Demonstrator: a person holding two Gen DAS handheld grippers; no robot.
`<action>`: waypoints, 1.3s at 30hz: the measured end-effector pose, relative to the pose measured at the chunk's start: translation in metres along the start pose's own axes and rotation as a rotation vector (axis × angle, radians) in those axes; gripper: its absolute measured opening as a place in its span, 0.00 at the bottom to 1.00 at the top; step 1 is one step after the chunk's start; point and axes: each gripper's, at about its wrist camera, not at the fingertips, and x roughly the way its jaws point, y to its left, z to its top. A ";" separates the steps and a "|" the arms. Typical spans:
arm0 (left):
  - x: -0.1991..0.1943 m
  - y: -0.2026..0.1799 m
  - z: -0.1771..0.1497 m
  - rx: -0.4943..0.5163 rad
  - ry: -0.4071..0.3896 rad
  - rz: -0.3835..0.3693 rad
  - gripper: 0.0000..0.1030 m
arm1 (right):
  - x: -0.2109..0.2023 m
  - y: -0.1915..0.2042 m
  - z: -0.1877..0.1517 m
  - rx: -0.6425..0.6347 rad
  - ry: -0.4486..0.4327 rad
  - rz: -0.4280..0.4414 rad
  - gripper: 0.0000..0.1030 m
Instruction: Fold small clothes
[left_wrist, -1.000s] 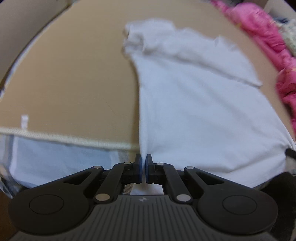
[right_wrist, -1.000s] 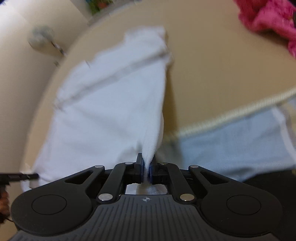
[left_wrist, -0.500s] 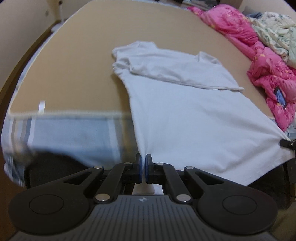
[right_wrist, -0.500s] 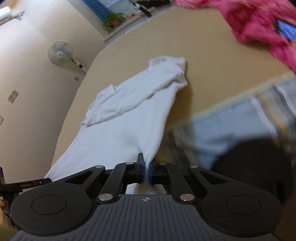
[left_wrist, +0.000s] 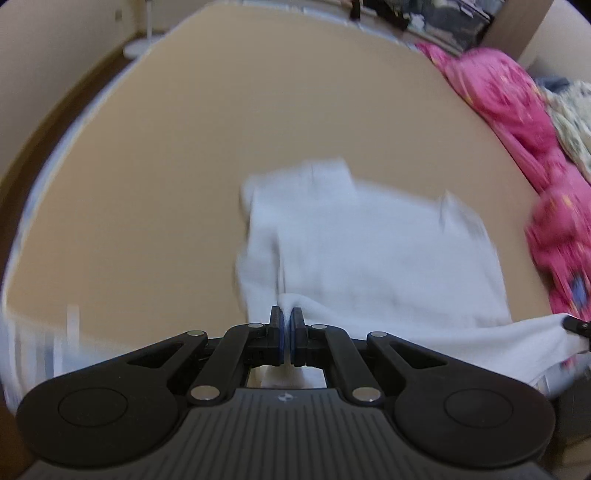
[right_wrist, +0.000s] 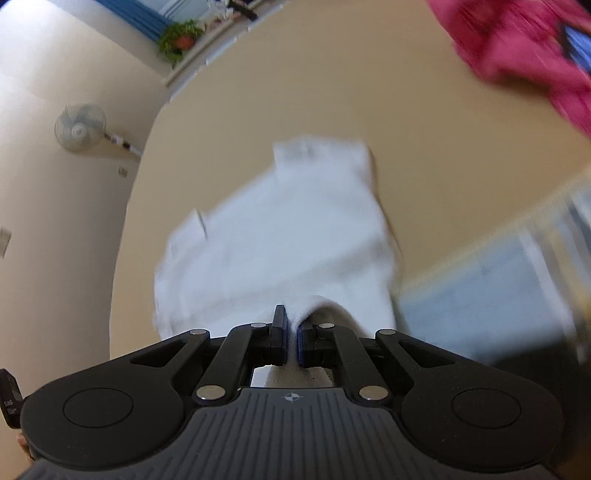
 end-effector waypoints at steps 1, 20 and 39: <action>0.016 -0.003 0.031 -0.023 -0.008 0.010 0.03 | 0.016 0.009 0.022 -0.003 -0.012 -0.017 0.05; 0.203 -0.003 0.108 -0.054 0.077 0.044 0.74 | 0.164 -0.037 0.071 -0.120 -0.207 -0.137 0.64; 0.246 -0.029 0.125 -0.143 0.012 0.146 0.17 | 0.202 -0.032 0.106 0.011 -0.255 -0.241 0.33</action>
